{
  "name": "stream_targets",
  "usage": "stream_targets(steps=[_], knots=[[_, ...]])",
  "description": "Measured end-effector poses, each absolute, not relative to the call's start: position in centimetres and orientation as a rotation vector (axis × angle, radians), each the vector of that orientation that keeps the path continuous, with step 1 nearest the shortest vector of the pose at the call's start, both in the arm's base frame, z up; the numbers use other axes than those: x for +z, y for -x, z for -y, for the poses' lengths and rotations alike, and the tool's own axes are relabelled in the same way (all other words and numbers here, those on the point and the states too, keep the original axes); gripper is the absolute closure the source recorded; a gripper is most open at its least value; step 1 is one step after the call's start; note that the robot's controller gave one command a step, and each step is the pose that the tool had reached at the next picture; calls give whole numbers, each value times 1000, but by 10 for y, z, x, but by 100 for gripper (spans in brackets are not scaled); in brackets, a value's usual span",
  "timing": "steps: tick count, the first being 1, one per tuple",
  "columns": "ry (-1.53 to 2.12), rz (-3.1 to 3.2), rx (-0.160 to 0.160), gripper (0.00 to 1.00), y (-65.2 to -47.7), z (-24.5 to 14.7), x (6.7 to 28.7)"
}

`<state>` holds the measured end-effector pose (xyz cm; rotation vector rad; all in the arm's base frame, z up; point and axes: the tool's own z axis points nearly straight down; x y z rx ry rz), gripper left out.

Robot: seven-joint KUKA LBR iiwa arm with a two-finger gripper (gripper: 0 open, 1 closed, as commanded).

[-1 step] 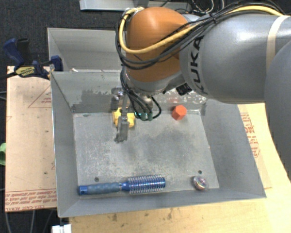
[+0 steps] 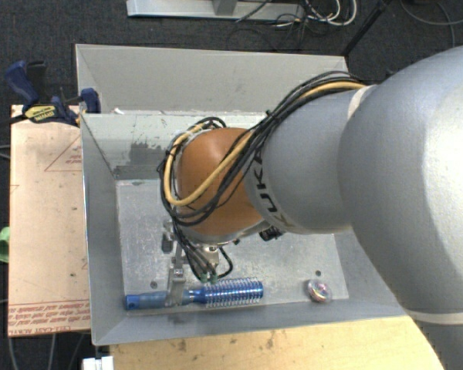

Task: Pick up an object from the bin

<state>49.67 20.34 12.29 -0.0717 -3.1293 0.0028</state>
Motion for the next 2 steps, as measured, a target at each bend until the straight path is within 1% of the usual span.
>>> stream_targets(steps=[1, 2], knots=[[-310, 3134, 0, 0, -492, -125, 73], [-314, 3126, -2, 100, -490, -127, 73]])
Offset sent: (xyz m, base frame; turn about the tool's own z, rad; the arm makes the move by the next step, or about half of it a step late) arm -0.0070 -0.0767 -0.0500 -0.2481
